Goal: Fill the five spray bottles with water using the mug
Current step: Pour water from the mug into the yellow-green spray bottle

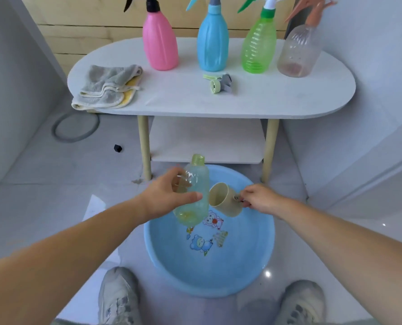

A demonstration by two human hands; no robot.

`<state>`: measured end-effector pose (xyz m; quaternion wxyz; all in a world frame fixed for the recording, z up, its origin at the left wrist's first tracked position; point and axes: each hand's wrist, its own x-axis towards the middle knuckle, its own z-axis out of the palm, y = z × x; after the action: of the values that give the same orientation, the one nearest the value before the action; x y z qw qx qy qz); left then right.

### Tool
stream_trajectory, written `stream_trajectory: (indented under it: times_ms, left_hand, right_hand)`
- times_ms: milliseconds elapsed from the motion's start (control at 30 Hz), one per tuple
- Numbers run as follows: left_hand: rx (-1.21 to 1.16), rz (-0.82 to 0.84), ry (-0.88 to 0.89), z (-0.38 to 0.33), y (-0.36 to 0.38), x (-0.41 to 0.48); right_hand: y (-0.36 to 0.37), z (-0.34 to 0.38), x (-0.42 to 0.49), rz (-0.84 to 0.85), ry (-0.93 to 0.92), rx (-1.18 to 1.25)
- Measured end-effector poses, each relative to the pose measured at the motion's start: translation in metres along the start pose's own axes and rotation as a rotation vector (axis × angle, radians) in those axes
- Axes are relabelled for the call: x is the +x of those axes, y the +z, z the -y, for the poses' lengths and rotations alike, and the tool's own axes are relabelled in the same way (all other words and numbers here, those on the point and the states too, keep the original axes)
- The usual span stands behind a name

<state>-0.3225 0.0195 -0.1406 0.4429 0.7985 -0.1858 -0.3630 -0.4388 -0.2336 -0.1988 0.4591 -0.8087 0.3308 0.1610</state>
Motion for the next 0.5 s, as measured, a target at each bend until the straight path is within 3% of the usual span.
stream_trajectory:
  times_ms: [267, 500]
  left_hand:
    - [0.05, -0.041, -0.109, 0.077, 0.025, 0.019]
    - [0.045, -0.05, -0.159, 0.093, 0.033, 0.031]
  right_hand:
    - [0.032, -0.033, 0.035, 0.011, -0.015, -0.215]
    - [0.038, -0.046, 0.052, 0.02, -0.007, -0.238]
